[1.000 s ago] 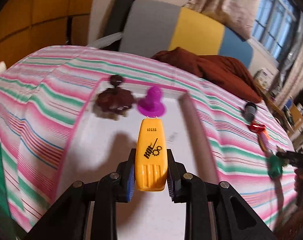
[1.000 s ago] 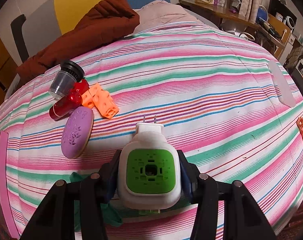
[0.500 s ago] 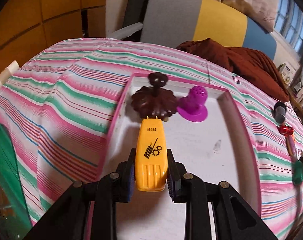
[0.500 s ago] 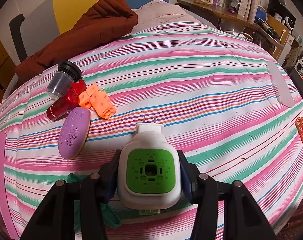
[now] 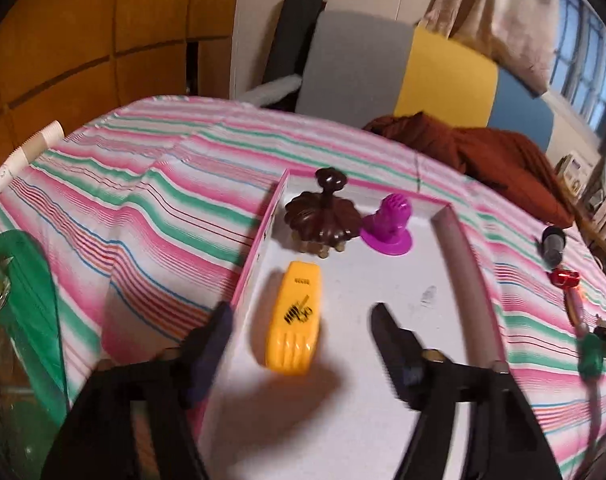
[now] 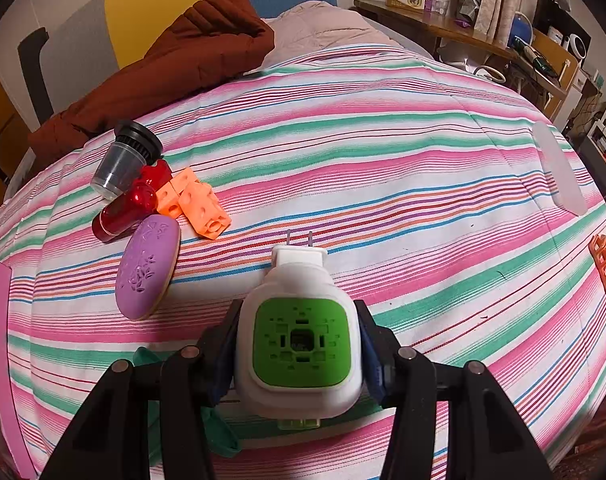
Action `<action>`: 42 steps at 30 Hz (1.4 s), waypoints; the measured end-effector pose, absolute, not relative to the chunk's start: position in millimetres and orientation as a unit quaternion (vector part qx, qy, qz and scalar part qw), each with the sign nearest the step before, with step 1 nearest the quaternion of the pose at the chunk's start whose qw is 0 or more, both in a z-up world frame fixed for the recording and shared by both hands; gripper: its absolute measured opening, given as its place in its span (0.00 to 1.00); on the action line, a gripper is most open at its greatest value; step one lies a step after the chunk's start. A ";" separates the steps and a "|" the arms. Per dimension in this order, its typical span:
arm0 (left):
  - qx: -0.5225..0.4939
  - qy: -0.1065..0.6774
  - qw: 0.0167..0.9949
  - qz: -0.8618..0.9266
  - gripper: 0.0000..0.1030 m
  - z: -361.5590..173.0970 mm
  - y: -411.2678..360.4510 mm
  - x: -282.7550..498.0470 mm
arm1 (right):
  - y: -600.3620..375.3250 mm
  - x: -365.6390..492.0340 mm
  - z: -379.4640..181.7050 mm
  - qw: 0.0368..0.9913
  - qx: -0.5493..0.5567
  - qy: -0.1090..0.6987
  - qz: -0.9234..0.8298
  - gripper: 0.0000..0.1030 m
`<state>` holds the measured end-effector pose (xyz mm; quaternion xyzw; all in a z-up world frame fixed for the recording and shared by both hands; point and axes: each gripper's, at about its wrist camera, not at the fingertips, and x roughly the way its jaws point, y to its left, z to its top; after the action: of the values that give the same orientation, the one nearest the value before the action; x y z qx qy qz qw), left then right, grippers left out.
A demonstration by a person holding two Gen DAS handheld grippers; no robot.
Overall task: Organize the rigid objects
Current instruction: 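Carry the yellow clipper into the tray and release it with the left gripper, then carry the white plug-in device over the tray and lower it with the right gripper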
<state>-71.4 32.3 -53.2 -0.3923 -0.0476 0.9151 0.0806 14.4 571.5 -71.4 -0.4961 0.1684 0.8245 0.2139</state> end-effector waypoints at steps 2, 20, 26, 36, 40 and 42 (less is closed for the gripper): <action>-0.380 -0.055 0.093 0.919 0.83 -50.3 34.6 -58.2 | 571.2 14.6 -71.1 0.214 -0.496 0.168 0.825 0.51; -0.392 -0.010 0.143 0.909 0.97 -55.0 77.5 -8.8 | 545.0 13.1 -50.0 0.180 -0.459 0.142 0.859 0.51; -0.383 0.008 0.152 0.911 0.97 -53.8 75.5 0.2 | 518.1 15.5 -35.5 0.155 -0.429 0.109 0.883 0.51; -0.371 0.017 0.151 0.916 0.97 -52.5 66.8 4.1 | 440.0 9.8 -25.5 0.061 -0.423 0.108 0.898 0.51; -0.370 0.010 0.150 0.917 0.97 -52.3 61.7 5.4 | 396.6 -2.4 -18.0 0.013 -0.420 0.095 0.903 0.51; -0.370 0.007 0.149 0.917 0.97 -52.7 59.4 5.8 | 371.2 -7.4 -14.4 -0.012 -0.419 0.087 0.904 0.51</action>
<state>5.8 59.4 -52.7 -0.3702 0.0066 0.9170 0.1485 -7.4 371.2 -14.4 -0.4189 0.0867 0.9038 -0.0116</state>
